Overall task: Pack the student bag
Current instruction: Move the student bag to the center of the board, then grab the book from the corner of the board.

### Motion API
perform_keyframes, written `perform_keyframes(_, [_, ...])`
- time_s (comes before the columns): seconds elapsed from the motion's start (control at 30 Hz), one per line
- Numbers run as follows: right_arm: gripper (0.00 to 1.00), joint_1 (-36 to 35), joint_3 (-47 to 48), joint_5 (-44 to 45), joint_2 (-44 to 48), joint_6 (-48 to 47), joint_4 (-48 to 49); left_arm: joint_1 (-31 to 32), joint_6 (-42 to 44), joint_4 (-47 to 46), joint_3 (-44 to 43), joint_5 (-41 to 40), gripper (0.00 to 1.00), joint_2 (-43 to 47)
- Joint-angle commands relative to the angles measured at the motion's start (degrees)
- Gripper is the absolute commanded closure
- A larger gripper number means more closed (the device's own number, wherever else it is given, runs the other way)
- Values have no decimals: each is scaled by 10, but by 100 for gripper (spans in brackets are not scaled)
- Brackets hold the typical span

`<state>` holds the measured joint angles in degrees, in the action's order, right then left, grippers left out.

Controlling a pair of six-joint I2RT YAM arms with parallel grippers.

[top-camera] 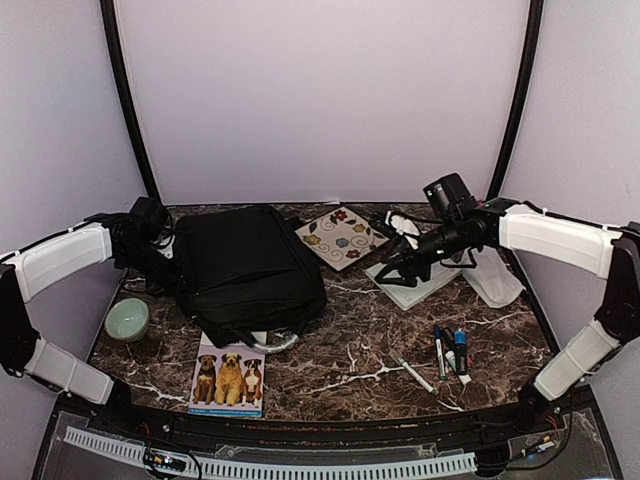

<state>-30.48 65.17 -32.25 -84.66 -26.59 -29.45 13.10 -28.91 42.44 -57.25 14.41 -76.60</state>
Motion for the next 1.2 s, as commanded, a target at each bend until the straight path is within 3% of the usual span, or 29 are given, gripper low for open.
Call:
perform_keyframes(0.0, [41, -73, 59, 31, -59, -17, 11, 12, 2, 4, 27, 41, 100, 15])
perform_keyframes(0.13, [43, -103, 97, 27, -115, 6, 26, 12, 12, 11, 24, 10, 100, -3])
perform_keyframes(0.33, [44, -111, 62, 41, -117, 56, 87, 12, 10, 3, 12, -36, 100, -41])
perform_keyframes(0.43, [44, -124, 51, 40, -117, 60, 88, 13, 1, 14, -9, -33, 61, -52])
perform_keyframes(0.5, [44, -134, 44, 29, -119, 72, 88, 13, -2, 46, -29, -42, 44, -35])
perform_keyframes(0.53, [44, -140, 38, 24, -119, 79, 94, 14, -2, 69, -43, -53, 30, -22])
perform_keyframes(0.57, [44, -147, 30, 20, -119, 87, 103, 15, -2, 92, -58, -61, 26, -11])
perform_keyframes(0.7, [44, -176, 4, 17, -125, 133, 144, 34, -27, 160, -72, -40, 25, 29])
perform_keyframes(0.97, [43, -216, 19, -25, -167, 170, 174, 153, -83, 177, 26, 2, 27, 69])
perform_keyframes(1.17, [44, -228, 13, -32, -181, 163, 173, 226, -135, 163, 88, -9, 16, 76])
